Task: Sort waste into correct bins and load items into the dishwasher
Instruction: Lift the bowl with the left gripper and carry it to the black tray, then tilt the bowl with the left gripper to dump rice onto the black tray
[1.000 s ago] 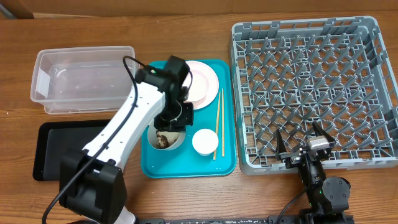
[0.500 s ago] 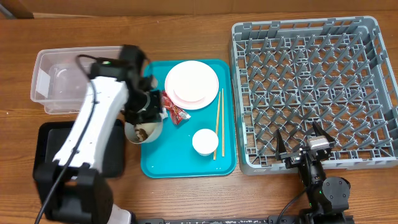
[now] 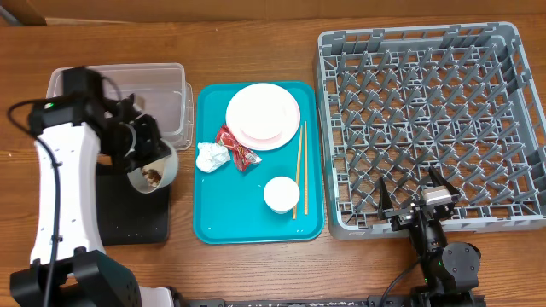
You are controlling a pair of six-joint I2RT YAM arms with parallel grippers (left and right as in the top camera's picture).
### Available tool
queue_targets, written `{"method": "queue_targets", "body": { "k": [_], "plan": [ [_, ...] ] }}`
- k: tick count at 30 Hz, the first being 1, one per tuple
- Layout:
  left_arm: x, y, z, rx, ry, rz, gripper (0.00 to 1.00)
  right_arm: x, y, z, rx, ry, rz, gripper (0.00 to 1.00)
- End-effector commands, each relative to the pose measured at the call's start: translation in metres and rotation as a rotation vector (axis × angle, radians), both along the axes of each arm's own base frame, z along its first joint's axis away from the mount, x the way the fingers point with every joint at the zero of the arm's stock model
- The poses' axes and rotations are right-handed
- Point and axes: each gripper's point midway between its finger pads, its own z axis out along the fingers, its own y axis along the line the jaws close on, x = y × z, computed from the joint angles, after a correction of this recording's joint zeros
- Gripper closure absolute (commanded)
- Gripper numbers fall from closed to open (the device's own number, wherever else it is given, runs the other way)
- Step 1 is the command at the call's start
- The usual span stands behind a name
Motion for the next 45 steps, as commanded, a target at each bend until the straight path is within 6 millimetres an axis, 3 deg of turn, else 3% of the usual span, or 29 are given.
{"method": "queue_targets", "body": {
  "k": [1,8,15,24,30,45],
  "plan": [
    [-0.006,0.003,-0.002,-0.135,-0.065,-0.007,0.96,0.000,0.001,-0.001,-0.002,-0.010,0.004,0.00],
    [-0.013,0.035,-0.017,-0.386,-0.208,0.144,0.96,0.000,0.001,-0.001,-0.002,-0.010,0.004,0.00],
    [-0.025,0.075,0.003,-0.561,-0.494,0.260,0.96,0.000,0.001,-0.001,-0.002,-0.010,0.004,0.00],
    [-0.038,0.120,0.018,-0.568,-0.636,0.404,0.96,0.000,0.001,-0.001,-0.002,-0.010,0.004,0.00],
    [-0.042,0.131,0.021,-0.570,-0.664,0.444,0.96,0.000,0.001,-0.001,-0.002,-0.010,0.004,0.00],
    [-0.042,0.130,0.023,-0.610,-0.640,0.478,0.96,0.000,0.001,-0.001,-0.002,-0.010,0.004,0.00]
  ]
}}
